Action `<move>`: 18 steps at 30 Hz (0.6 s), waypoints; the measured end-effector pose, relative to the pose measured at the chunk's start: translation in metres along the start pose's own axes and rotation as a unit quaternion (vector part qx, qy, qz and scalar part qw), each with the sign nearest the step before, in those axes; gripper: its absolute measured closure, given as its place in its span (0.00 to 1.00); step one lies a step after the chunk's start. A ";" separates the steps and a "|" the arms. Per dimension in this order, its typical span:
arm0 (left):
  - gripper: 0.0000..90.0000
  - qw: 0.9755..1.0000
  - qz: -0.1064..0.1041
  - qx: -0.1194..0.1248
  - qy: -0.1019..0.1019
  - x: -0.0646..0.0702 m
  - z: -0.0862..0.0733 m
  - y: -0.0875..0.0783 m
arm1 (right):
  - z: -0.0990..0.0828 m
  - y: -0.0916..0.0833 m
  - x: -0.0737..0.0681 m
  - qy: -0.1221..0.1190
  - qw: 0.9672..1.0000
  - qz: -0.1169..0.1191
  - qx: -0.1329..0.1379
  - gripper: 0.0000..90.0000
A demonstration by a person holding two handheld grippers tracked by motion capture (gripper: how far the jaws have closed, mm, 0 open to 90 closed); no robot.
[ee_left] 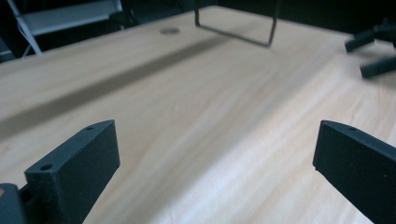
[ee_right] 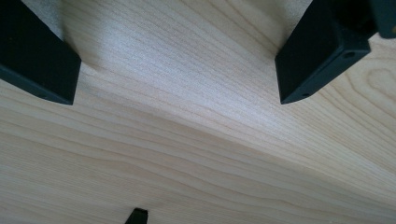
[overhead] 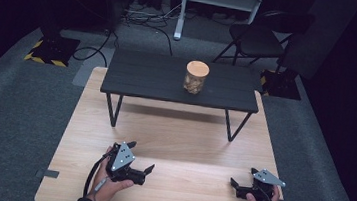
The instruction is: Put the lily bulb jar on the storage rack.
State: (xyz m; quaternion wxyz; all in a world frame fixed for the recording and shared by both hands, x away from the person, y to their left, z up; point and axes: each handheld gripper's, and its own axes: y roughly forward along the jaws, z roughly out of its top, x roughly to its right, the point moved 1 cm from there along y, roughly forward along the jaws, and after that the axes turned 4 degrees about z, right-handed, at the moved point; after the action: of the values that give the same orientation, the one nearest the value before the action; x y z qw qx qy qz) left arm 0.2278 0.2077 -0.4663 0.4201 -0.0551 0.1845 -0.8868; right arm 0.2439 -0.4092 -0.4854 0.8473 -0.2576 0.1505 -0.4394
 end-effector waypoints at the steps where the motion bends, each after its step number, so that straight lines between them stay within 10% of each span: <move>1: 0.00 1.000 -0.011 -0.008 0.003 -0.002 -0.002 0.001 | 0.000 0.000 0.000 0.000 1.000 0.000 0.000 0.00; 18: 0.02 0.997 0.004 -0.070 0.004 0.004 -0.027 0.010 | 0.000 0.000 0.000 0.000 1.000 0.001 0.000 0.00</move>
State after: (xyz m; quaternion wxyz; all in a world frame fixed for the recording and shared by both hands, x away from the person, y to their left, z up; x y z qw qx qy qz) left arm 0.2256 0.2059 -0.4950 0.4181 -0.0804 0.2485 -0.8701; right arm 0.2438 -0.4093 -0.4854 0.8478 -0.2578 0.1504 -0.4384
